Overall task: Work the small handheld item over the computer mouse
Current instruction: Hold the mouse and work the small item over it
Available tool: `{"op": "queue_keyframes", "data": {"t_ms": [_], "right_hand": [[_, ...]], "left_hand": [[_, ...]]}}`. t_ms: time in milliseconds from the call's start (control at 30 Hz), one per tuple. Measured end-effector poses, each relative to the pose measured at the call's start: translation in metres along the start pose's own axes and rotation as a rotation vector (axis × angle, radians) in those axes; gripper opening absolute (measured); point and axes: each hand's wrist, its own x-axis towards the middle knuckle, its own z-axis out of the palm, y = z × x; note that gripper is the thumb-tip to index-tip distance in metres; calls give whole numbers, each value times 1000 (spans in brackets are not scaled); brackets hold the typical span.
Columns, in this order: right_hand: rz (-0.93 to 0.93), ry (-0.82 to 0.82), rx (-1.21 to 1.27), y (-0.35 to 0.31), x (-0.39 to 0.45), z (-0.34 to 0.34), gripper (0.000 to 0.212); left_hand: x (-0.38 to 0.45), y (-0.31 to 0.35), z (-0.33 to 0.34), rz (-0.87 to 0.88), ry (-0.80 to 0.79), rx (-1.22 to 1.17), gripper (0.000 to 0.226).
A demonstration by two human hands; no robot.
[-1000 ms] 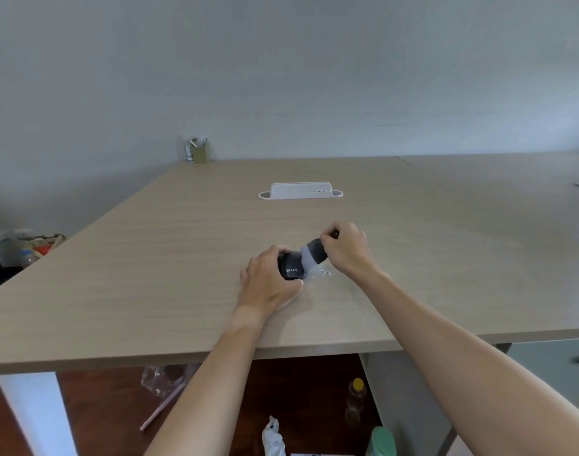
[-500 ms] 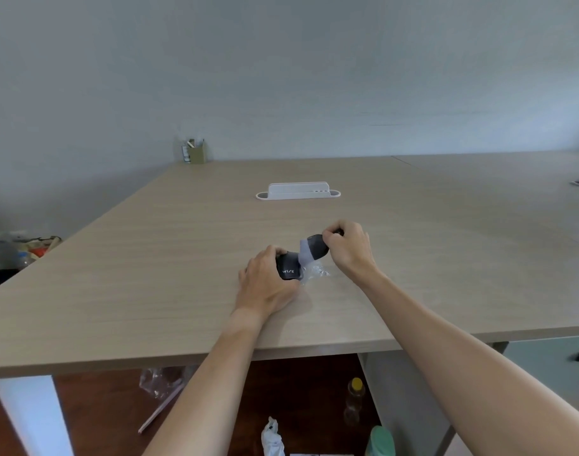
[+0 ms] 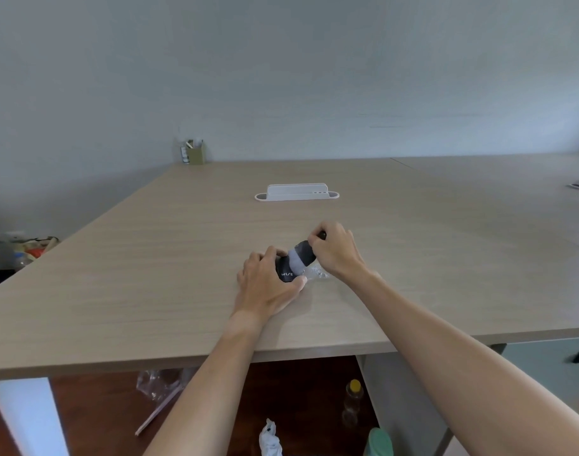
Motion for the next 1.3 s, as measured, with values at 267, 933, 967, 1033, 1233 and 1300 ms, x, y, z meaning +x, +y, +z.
{"op": "queue_keyframes", "data": {"t_ms": [267, 933, 967, 1033, 1233, 1300], "right_hand": [[-20, 14, 34, -15, 9, 2, 19], [-13, 33, -73, -19, 33, 2, 24], [-5, 16, -33, -21, 33, 2, 25], [11, -67, -10, -20, 31, 4, 25], [-7, -71, -208, -9, 37, 9, 15], [-21, 3, -180, -15, 37, 9, 14]], "left_hand": [[-2, 3, -2, -22, -15, -46, 41], [-5, 9, -5, -46, 41, -51, 60], [-5, 9, -4, -43, 47, -46, 60], [-3, 7, -4, -43, 49, -58, 60], [-4, 4, -5, -52, 42, -89, 67], [-5, 6, -6, -41, 49, -54, 66]]}}
